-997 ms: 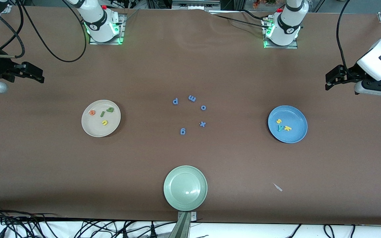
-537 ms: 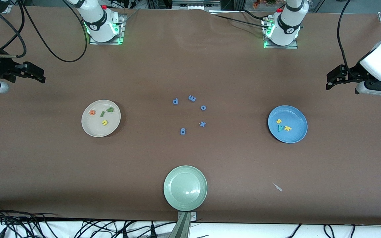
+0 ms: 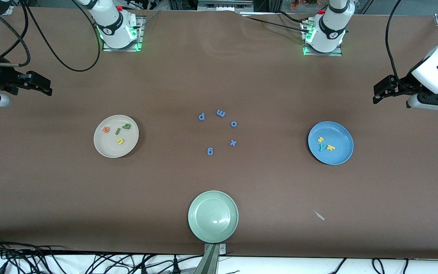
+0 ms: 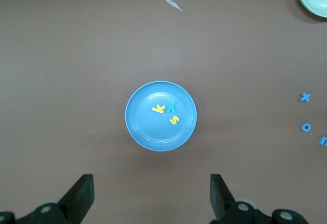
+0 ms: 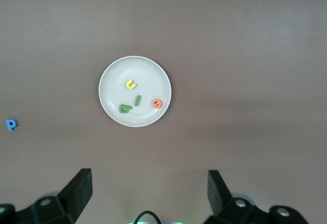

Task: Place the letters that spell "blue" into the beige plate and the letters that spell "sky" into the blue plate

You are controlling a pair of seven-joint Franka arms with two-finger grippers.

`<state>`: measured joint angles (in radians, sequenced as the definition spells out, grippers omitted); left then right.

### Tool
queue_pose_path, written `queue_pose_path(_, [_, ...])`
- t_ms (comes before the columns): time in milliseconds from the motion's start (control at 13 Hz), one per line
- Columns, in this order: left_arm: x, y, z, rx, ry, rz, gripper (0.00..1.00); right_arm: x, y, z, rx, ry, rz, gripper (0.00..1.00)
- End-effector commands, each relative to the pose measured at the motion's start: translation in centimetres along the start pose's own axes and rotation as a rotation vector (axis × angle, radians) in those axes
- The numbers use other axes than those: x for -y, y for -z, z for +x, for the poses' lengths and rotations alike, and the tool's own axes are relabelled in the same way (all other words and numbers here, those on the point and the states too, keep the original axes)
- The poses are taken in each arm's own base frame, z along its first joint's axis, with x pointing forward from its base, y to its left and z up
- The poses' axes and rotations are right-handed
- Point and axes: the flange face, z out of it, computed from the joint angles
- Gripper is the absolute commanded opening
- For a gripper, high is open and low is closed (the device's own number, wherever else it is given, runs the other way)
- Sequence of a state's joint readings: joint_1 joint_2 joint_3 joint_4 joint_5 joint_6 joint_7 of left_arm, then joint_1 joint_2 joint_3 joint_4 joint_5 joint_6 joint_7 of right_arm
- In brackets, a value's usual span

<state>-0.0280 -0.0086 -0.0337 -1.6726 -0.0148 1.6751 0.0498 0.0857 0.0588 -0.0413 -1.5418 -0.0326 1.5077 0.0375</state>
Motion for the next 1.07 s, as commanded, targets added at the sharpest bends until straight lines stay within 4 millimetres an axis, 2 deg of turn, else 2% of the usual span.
queue_pose_path(0, [-0.81, 0.38, -0.30, 0.002, 0.002, -0.028, 1.00, 0.11, 0.60, 0.27, -0.003, 0.008, 0.015, 1.00])
queue_pose_path(997, [-0.89, 0.29, -0.26, 0.004, 0.001, -0.028, 1.00, 0.59, 0.62, 0.25, -0.002, 0.004, 0.050, 1.00])
